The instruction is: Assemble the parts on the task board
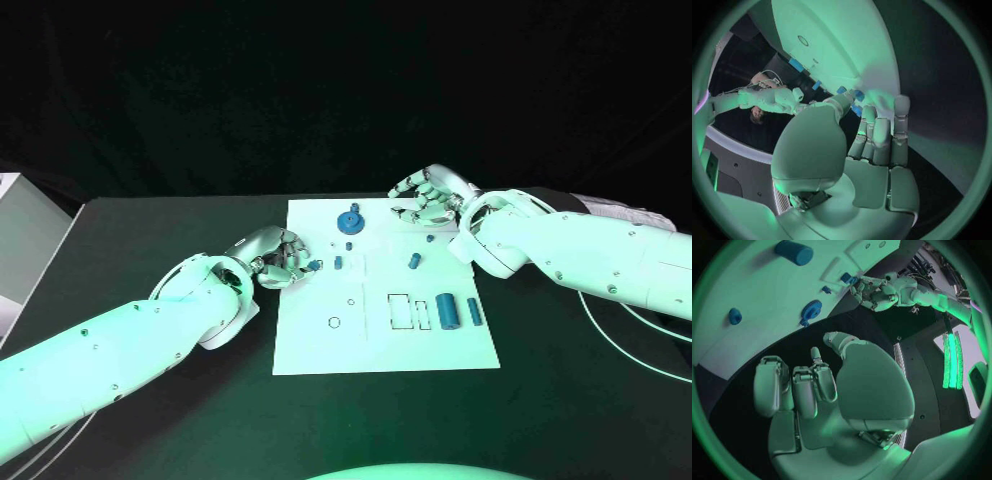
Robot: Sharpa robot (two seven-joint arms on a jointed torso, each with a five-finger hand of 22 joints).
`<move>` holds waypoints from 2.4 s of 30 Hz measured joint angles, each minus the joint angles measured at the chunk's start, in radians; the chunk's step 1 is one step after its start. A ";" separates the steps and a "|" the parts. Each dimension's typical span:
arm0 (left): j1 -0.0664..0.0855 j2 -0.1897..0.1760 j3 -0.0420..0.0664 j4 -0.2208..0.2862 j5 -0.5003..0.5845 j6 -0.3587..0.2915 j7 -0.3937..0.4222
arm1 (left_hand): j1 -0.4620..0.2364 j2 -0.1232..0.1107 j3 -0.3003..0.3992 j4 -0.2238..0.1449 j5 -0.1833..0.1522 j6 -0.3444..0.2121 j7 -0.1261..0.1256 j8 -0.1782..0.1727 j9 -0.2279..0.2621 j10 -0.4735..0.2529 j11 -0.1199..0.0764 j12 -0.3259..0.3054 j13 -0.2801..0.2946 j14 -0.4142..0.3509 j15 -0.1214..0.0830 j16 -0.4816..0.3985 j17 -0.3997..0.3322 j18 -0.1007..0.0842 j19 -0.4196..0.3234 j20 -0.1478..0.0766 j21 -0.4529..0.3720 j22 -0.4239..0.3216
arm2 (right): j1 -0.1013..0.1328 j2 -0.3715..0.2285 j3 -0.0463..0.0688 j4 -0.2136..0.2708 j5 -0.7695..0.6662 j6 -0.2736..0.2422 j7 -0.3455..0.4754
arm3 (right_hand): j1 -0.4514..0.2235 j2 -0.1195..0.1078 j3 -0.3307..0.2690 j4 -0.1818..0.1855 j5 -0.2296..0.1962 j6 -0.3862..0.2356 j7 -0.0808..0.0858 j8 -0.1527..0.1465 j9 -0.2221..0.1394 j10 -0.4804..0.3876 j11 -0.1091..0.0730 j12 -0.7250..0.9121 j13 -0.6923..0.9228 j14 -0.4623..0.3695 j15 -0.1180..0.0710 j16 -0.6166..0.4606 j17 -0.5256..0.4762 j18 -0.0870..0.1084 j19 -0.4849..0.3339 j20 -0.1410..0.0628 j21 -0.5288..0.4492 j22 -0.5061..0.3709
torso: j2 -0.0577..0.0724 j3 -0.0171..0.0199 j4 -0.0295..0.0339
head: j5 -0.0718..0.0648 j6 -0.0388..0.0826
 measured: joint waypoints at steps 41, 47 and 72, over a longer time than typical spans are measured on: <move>-0.002 0.021 0.001 -0.022 -0.019 0.030 0.015 | 0.099 0.027 0.023 -0.022 0.000 -0.004 -0.015 0.049 0.007 -0.007 -0.015 0.007 -0.010 0.004 -0.011 0.004 0.004 0.000 0.011 -0.011 -0.002 0.000 | 0.000 0.000 0.000 -0.001 0.000 0.000 0.000 | -0.009 0.002 0.004 -0.004 0.000 0.005 0.003 0.000 0.000 0.000 0.000 0.006 0.000 0.000 0.000 0.000 0.000 0.000 0.000 0.000 0.000 -0.001 | 0.000 -0.0006 0.0006 | -0.006 -0.004; -0.001 0.022 0.001 -0.027 -0.024 0.034 0.021 | 0.109 0.030 0.038 -0.026 0.000 0.000 -0.018 0.051 0.003 -0.009 -0.017 0.007 -0.011 0.007 -0.015 0.004 0.004 0.000 0.014 -0.014 -0.003 0.005 | 0.000 0.000 0.000 -0.001 0.000 0.000 0.000 | -0.009 0.002 0.004 -0.004 0.000 0.005 0.003 0.000 0.000 0.000 0.000 0.006 0.000 0.000 0.000 0.000 0.000 0.000 0.000 0.000 0.000 -0.001 | 0.000 -0.0006 0.0006 | -0.006 -0.005; -0.002 0.040 -0.005 -0.065 -0.038 0.008 0.091 | 0.129 0.068 0.167 -0.038 0.000 0.096 -0.038 0.055 -0.021 0.011 -0.036 0.004 -0.031 0.033 -0.040 0.016 0.042 0.000 0.037 -0.037 0.053 0.056 | 0.000 0.000 0.000 -0.001 0.001 0.000 0.001 | -0.009 0.001 0.004 -0.004 0.000 0.005 0.002 0.000 0.000 0.000 0.000 0.006 0.000 0.000 0.000 0.000 0.000 0.000 0.000 0.000 0.000 0.000 | 0.000 -0.0005 0.0002 | -0.007 -0.002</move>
